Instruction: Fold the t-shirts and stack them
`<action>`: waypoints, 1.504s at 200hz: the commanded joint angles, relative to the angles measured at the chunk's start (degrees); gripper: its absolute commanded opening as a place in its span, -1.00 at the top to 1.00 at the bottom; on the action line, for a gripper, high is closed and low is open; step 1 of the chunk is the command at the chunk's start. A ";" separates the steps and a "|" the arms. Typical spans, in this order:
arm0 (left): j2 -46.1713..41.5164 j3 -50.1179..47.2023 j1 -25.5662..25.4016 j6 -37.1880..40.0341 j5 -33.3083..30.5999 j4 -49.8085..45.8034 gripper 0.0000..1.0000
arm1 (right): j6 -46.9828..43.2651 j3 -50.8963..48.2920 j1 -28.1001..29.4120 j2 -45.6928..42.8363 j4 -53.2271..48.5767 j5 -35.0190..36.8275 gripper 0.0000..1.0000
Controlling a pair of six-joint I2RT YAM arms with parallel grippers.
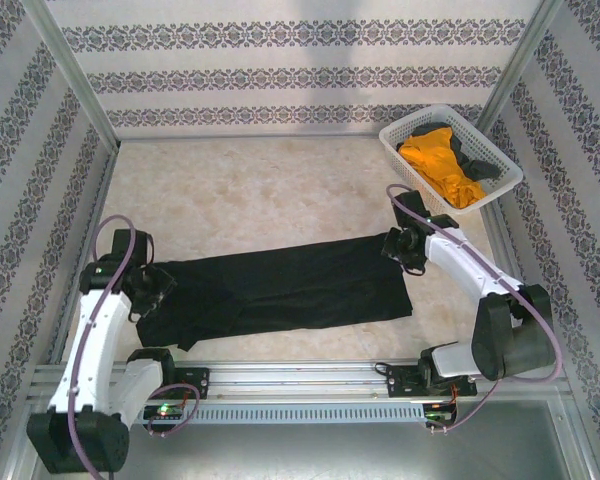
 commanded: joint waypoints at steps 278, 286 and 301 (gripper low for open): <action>24.34 2.82 -6.35 10.85 3.75 30.54 -0.15 | -0.92 14.76 0.36 16.35 14.55 -22.82 0.07; 22.63 0.74 -8.97 9.31 2.98 30.08 -0.15 | -0.58 13.06 1.04 15.11 15.92 -23.82 0.07; 19.47 -2.92 -13.56 4.01 3.44 31.64 -0.16 | -0.08 10.83 2.20 13.10 17.59 -24.80 0.05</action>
